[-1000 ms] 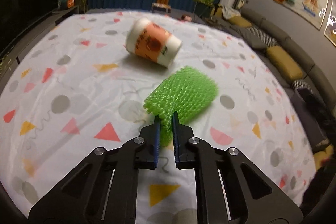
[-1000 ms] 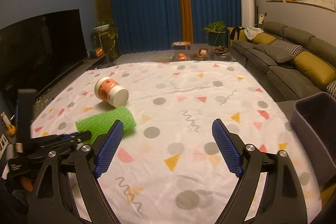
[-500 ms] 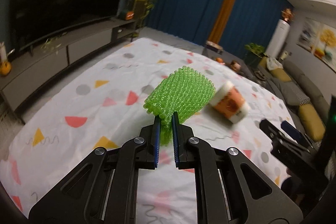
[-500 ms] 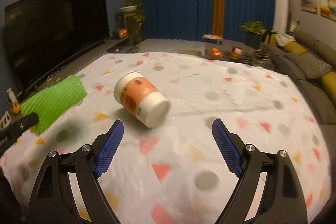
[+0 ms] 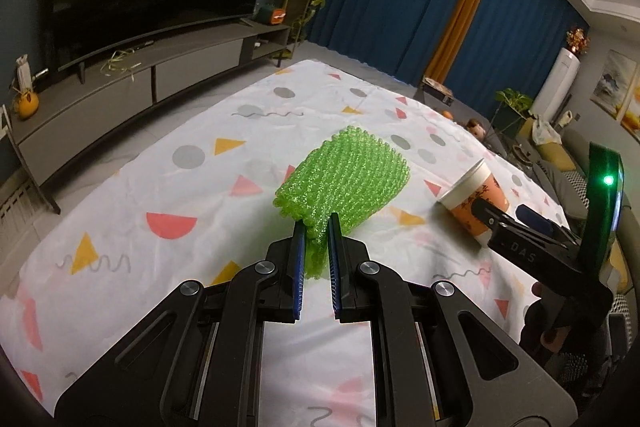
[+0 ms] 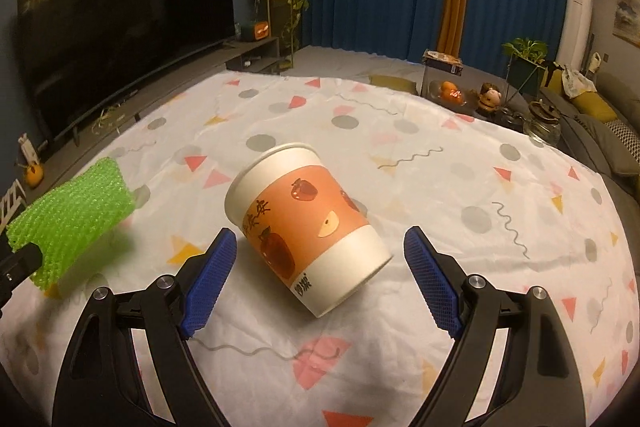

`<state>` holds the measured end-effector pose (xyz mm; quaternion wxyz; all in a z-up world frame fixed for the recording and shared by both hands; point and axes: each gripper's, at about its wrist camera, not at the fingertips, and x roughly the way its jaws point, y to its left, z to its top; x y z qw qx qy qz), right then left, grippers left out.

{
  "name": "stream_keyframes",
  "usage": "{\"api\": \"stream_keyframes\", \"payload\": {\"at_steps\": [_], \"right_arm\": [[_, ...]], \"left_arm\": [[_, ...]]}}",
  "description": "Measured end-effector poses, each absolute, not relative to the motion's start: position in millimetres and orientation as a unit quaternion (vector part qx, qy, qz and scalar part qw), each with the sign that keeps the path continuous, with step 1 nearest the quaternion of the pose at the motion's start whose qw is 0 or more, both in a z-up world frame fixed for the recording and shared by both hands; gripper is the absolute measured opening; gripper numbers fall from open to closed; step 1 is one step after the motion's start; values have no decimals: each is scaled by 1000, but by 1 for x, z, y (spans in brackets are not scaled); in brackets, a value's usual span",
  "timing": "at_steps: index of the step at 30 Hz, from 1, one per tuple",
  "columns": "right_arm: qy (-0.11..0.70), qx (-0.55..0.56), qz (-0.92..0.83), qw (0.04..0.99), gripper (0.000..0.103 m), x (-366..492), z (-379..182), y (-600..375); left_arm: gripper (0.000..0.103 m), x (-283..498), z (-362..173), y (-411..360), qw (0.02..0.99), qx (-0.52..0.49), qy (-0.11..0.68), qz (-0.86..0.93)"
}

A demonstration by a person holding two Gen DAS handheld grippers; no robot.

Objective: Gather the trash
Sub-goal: 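Grasp the orange-and-white paper cup with the right tool while the left tool holds the green mesh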

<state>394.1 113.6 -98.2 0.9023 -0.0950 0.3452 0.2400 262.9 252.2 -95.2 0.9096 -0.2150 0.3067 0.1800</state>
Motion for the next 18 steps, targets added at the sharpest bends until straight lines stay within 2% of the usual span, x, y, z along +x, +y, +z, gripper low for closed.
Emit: {"api": "stream_keyframes", "payload": {"at_steps": [3,7,18], "right_arm": [[352,-102,243,898,80,397,-102,118],[368,-107,250,889,61,398,-109,123],[354,-84,250,897,59,380,-102,102]], "left_arm": [[10,263,-96,252,909,-216,309,178],[10,264,-97,250,909,-215,312,175],[10,267,-100,247,911,-208,316,165]]}}
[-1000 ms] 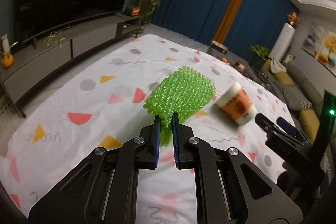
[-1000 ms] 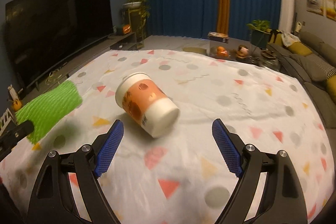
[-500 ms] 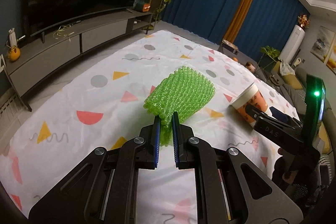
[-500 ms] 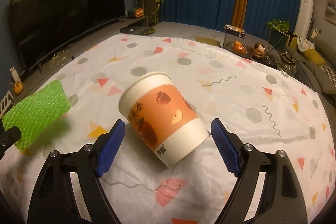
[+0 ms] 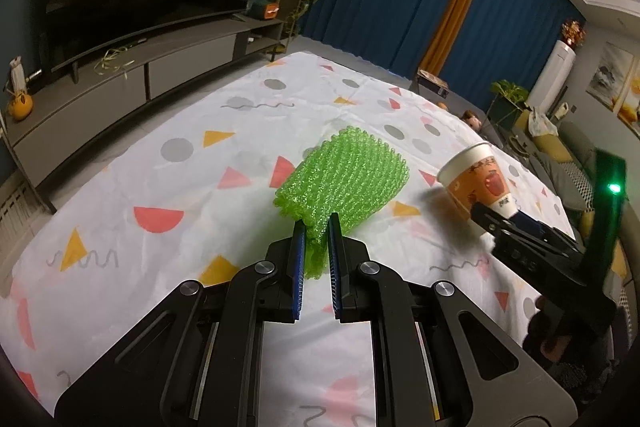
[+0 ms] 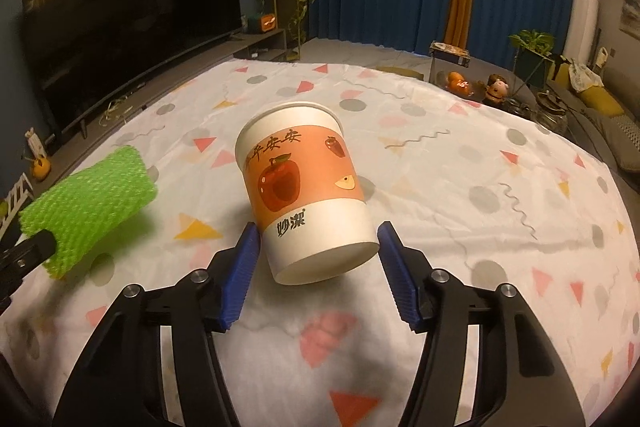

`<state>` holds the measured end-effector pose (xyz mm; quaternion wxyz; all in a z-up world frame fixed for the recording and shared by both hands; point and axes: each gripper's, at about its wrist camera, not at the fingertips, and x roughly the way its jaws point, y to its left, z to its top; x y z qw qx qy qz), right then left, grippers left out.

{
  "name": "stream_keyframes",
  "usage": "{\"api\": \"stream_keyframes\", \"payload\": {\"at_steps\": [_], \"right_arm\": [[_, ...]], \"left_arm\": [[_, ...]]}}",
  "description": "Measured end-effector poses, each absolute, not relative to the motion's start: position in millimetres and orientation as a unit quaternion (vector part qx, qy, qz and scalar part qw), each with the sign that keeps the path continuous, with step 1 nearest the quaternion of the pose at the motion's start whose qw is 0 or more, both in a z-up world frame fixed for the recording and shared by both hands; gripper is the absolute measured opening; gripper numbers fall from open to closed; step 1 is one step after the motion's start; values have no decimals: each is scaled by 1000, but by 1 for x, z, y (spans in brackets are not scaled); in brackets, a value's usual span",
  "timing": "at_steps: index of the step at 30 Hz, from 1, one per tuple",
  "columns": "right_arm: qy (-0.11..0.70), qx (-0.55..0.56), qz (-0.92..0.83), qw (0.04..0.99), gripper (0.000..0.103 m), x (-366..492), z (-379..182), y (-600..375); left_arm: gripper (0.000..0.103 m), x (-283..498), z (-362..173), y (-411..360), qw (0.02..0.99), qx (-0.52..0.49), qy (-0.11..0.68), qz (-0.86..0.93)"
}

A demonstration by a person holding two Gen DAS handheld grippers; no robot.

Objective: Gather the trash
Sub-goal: 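Grasp the orange-and-white paper cup with the right tool while the left tool holds the green mesh, then carry the green mesh in the left tool and paper cup in the right tool over the bin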

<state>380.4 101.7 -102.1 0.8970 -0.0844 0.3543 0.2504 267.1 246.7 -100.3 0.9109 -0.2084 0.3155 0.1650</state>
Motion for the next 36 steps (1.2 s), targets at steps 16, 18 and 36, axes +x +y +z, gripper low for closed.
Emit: {"api": "stream_keyframes", "payload": {"at_steps": [16,18,36], "right_arm": [[303,-18,167,938,59,272,-54,-40],[296,-9,156,942,59,260,-48,-59],[230,79,-55,968,59,186,-27,-268]], "left_arm": [[10,268,-81,163,939,-137,308,69],[10,266,-76,146,941,-131,309,47],[10,265,-20,-118,937,-46,282,-202]]}}
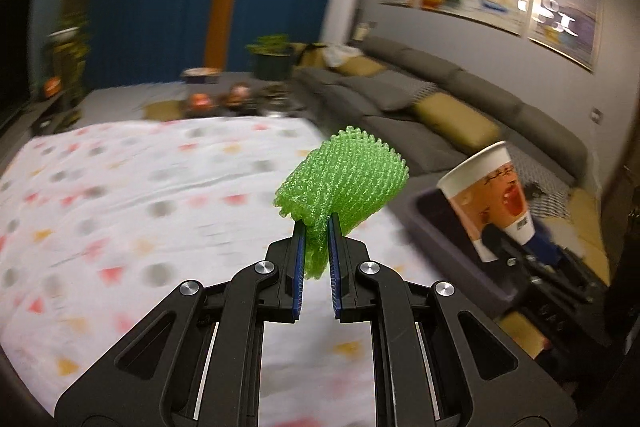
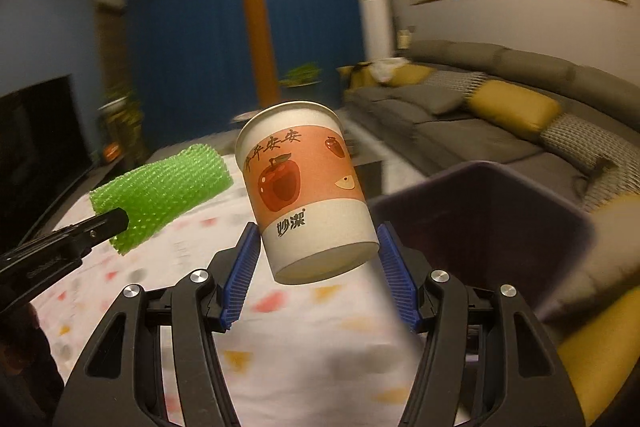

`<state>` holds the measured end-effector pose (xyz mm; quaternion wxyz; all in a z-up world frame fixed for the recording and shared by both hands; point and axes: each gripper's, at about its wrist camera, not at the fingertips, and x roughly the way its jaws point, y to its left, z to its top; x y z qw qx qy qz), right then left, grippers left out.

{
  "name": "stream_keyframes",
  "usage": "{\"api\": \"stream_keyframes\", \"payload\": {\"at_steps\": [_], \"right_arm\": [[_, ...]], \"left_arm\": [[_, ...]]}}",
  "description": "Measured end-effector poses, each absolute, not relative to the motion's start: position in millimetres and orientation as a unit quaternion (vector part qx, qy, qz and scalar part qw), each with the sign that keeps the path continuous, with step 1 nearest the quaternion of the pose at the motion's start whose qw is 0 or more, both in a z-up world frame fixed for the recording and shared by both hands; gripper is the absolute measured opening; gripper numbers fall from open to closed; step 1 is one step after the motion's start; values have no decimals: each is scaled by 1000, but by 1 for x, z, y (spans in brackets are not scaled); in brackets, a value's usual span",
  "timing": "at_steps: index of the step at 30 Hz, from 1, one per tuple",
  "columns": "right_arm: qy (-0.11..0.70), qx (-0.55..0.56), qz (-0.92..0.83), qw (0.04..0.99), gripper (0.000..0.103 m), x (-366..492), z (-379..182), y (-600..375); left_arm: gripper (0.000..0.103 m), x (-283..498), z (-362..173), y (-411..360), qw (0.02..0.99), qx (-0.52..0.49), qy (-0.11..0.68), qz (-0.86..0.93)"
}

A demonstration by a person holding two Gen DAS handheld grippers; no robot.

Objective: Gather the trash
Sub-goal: 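Carry the green mesh in the left tool and paper cup in the right tool over the bin, then open the left tool dropping the green mesh while the right tool releases the paper cup into the bin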

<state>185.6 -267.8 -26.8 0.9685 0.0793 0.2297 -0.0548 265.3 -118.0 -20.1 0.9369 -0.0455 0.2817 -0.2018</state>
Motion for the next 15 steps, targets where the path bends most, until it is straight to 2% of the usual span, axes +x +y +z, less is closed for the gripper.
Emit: {"api": "stream_keyframes", "payload": {"at_steps": [6,15], "right_arm": [[226,102,-128,960,59,175,-35,-326],[233,136,-160,950,60,170,-54,-369]], "left_arm": [[10,279,-26,-211,915,-38,296,-273],[11,298,-52,-281,878,-34,321,-353]]}}
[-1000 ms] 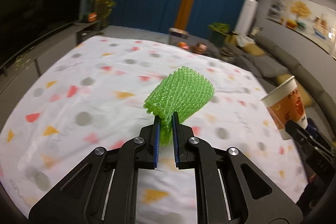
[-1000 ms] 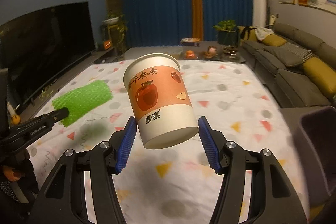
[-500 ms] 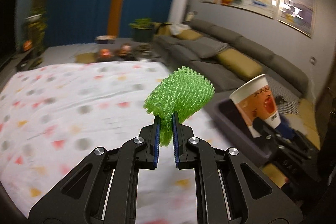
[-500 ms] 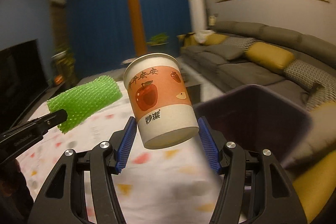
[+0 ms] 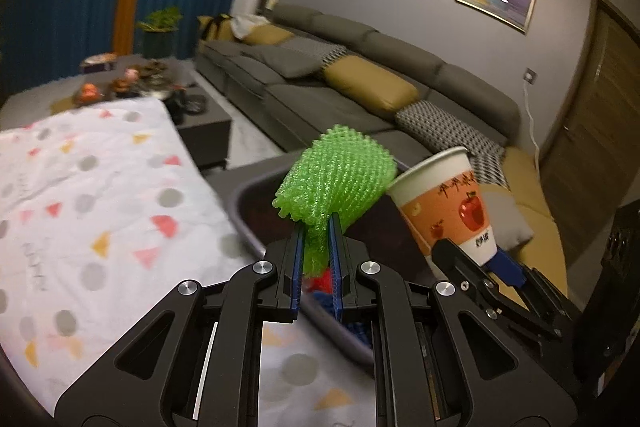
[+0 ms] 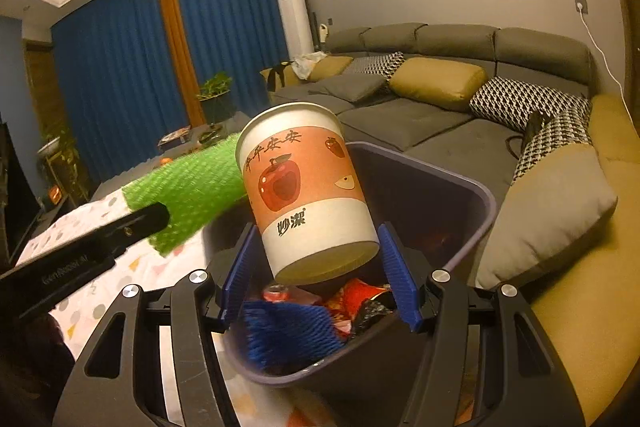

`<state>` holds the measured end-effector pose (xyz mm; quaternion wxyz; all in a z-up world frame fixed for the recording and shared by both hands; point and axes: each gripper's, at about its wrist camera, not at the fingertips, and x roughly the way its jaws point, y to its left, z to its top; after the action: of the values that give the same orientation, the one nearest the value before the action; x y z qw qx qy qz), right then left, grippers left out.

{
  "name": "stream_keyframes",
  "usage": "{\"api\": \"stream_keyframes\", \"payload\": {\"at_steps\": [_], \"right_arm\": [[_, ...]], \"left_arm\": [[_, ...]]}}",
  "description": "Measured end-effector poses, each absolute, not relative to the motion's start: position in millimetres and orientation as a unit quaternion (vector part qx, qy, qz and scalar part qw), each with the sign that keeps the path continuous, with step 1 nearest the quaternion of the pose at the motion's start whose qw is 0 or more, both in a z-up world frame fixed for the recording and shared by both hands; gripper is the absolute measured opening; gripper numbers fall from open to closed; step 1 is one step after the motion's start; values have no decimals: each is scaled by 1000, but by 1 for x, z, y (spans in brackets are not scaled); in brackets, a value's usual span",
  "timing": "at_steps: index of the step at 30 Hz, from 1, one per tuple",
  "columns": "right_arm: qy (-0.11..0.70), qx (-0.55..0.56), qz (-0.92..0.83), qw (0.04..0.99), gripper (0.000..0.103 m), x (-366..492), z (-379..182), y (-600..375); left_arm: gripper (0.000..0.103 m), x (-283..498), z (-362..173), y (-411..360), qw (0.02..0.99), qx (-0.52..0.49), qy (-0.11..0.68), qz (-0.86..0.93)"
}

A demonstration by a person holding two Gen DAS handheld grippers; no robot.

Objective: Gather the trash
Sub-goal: 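Open the left tool dropping the green mesh while the right tool releases the paper cup into the bin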

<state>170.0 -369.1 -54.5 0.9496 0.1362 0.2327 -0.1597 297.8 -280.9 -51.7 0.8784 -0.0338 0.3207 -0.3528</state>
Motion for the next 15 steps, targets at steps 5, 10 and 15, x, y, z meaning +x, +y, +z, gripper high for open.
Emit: {"api": "stream_keyframes", "payload": {"at_steps": [5,10,15], "right_arm": [[236,147,-162,947,62,168,-62,-376],[236,155,-169,944,68,160,-65,-386],[235,127,-174,948,80,150,-62,-376]], "left_arm": [[34,301,-71,-293,863,-20,336,-378],[68,297,-77,-275,869,-27,335,-364],[85,284,-73,-248,893,-22,318,-318]]}}
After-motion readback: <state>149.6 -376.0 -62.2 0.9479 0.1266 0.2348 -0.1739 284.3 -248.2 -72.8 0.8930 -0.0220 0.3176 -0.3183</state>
